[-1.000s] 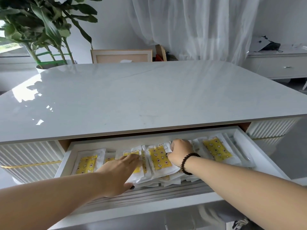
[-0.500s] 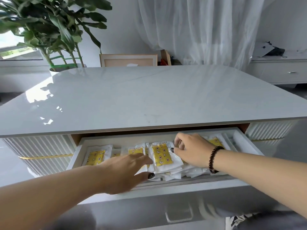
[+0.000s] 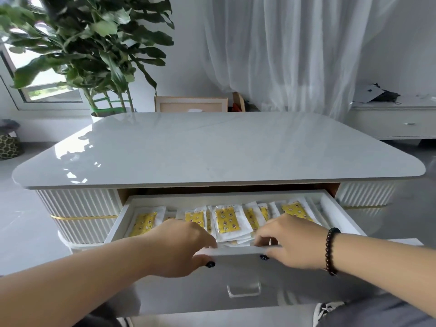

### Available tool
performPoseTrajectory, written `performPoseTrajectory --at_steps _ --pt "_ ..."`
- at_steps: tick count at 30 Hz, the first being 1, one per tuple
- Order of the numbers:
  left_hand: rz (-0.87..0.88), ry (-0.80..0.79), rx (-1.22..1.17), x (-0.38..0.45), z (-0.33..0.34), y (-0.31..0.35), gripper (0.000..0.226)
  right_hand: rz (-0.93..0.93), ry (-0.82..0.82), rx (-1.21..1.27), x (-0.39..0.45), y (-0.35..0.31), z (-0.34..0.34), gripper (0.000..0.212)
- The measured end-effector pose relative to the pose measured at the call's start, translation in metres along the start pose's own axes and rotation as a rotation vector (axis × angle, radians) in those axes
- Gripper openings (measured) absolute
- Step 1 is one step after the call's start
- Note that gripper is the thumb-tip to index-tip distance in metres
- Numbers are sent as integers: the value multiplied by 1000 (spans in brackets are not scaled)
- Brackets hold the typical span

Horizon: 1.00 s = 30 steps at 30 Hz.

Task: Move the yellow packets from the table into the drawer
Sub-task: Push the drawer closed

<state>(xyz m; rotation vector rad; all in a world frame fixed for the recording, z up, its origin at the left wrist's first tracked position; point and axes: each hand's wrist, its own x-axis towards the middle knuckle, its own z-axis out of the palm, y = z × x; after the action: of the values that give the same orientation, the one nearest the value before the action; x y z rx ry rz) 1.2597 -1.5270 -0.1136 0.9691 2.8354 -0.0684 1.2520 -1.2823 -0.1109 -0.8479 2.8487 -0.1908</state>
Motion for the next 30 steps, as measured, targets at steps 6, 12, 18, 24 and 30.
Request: performPoseTrajectory --at_steps 6,12,18,24,30 --pt "-164 173 8 11 -2 -15 109 -47 187 -150 11 11 -2 63" --pt "-279 144 93 30 1 -41 134 133 139 -175 44 38 -13 120" --pt "-343 56 132 53 0 -64 135 185 7 -222 71 55 -20 116" --pt "-282 104 355 71 -8 -76 123 199 16 -247 86 64 -24 102" --pt "-206 313 464 81 2 -89 83 116 179 -311 95 69 -22 74"
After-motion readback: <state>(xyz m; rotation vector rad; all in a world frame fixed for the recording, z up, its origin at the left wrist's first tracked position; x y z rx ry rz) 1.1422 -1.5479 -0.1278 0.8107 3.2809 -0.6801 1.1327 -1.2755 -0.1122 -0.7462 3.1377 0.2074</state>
